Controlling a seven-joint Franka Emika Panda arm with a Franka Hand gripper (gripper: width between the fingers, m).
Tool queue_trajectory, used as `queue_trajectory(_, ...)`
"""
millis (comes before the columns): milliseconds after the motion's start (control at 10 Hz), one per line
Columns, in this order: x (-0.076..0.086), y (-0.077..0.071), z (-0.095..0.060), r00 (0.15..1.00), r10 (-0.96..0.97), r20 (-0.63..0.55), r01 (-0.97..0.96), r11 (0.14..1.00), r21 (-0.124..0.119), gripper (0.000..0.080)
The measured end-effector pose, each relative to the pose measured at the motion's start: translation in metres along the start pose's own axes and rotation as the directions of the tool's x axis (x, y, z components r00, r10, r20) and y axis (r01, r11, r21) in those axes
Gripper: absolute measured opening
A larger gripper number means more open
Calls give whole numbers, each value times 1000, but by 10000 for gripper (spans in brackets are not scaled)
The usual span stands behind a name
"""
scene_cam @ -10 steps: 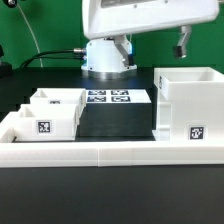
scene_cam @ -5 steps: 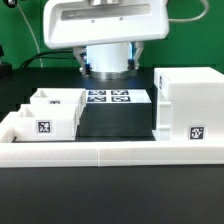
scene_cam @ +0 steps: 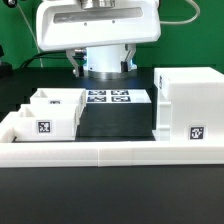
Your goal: Assemble drawer
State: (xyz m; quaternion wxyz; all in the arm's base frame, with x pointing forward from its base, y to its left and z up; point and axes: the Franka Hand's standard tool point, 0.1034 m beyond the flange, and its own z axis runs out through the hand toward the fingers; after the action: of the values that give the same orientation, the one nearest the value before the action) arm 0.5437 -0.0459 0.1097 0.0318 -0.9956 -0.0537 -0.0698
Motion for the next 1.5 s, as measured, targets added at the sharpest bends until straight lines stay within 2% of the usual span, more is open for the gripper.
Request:
queue_trajectory(100,-10,6,4,999,24,38,-24,1000,10,649)
queue_trajectory(400,-29,23,26,995,59,84,-59,998,0,649)
queue_trajectory(500,-31,29,31,993,68,94,-68,998,-1,649)
queue_trajectory(700,-38,39,45,993,66,98,-65,998,-16,649)
queue_trajectory(1300,-41,41,48,992,68,103,-67,998,-19,649)
queue_trajectory(1500,-51,46,62,989,75,127,-73,997,-22,649)
